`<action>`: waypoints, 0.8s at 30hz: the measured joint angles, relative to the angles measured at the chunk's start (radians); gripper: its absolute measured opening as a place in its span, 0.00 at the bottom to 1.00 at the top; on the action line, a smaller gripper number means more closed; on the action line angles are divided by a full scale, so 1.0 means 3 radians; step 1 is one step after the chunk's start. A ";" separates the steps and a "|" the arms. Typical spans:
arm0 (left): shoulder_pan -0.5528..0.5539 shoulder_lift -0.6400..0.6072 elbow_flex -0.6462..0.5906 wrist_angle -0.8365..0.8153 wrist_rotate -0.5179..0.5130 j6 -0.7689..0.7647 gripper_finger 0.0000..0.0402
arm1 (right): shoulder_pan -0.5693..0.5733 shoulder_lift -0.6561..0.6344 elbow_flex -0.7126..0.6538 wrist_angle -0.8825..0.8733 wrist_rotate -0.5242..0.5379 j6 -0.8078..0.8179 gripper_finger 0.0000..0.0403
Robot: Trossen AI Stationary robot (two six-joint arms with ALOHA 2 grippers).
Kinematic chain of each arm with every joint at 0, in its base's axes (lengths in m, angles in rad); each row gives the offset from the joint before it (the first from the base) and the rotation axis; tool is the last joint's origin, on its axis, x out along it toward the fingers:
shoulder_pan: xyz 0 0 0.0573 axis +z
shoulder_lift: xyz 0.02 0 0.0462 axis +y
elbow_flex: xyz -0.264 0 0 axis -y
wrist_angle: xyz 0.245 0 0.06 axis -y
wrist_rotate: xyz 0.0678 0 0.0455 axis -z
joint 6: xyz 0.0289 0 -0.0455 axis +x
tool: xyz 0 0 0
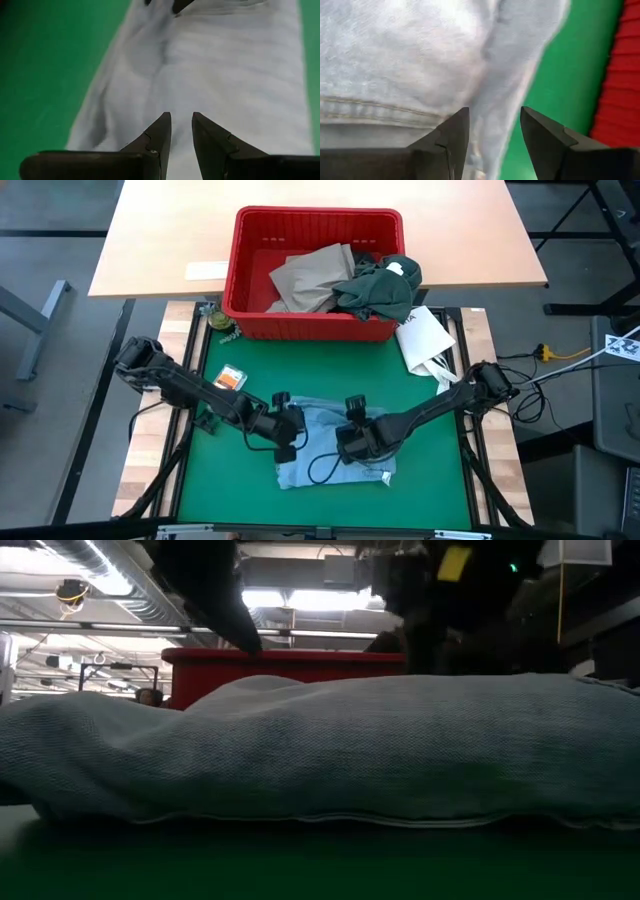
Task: Fold Laundry from Bin
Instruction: Fold the blue pants
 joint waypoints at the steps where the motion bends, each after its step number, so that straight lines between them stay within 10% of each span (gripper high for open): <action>1: 0.0042 0.0011 0.0000 -0.0025 -0.0006 0.0001 0.18 | -0.0008 -0.0001 0.0052 -0.0039 0.0024 0.0000 0.44; 24: 0.0619 0.0715 0.0013 -0.0374 -0.0361 0.0089 0.18 | -0.0014 -0.0002 -0.0636 -0.0724 -0.0071 0.1081 0.44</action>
